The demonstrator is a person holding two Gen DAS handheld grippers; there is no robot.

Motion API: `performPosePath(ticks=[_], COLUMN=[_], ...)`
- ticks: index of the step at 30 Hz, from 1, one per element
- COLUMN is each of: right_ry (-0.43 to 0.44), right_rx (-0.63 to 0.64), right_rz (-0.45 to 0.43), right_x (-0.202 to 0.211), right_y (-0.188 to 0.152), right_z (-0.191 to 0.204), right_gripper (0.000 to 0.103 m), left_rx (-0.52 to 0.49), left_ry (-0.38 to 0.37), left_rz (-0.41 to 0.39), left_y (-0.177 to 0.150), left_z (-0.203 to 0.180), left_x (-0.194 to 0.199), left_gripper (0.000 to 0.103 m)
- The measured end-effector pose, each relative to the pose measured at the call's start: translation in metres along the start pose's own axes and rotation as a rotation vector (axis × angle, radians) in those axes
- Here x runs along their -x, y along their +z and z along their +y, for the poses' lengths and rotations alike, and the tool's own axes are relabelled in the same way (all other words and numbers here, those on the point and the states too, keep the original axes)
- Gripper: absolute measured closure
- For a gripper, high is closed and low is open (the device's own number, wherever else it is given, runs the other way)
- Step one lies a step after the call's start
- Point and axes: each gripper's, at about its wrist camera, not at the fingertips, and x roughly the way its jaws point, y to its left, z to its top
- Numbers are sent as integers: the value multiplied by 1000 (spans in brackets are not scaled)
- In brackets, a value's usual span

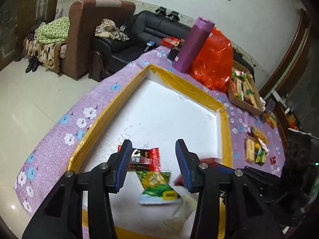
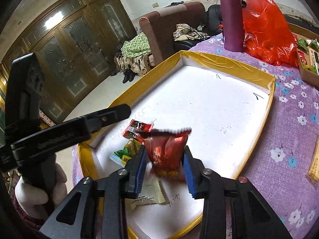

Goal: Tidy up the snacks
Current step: 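Withdraw both open grippers from the tray toward the snack pile, then grasp the red-white sachet with right gripper while left grasps cream biscuit pack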

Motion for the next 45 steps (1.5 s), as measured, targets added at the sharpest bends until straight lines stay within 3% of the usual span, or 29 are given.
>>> performPosePath(ticks=[5,10,14,19,23,29,34,36,37,38,45], right_ry=[4,-6,-86,-236,-308,-341,-396,-436,-450,-436,-320], right_rx=[-29,-109,-203,-391,-457,-389,-354,-340,-333,-335,-365], right_rz=[-47,-108,-166,-224,-254,-203,-111,-97,-101,-99,-104], right_x=[26,68,115,175,199,169,123,117,120,122,157], right_y=[-6,-22,-45,-74,-79,-41,-20,-22,-25,-28,-67], right_z=[-12,-51,-107,-201,-243,-258,-264,-263,-260,-259,-242], right_gripper=[64,64,64,61,60,49,48,57,70,73,75], left_rx=[-13,-44,-77,-145,-166,-199,-214,-219,-220,-221,-241], left_ry=[-57,-161,-231,-276,-283,-267,-254,-248,-248,-249,-253], left_rz=[-47,-62,-46,5,50,83,86,87,87,90,125], left_y=[-7,-19,-30,-44,-54,-66,-68,-69,-69,-69,-73], left_z=[-23,-63,-95,-134,-150,-163,-164,-164,-163,-163,-171], left_x=[25,45,49,40,29,25,27,26,25,24,11], left_gripper=[48,39,29,29,29,29,29,29,29,29,29])
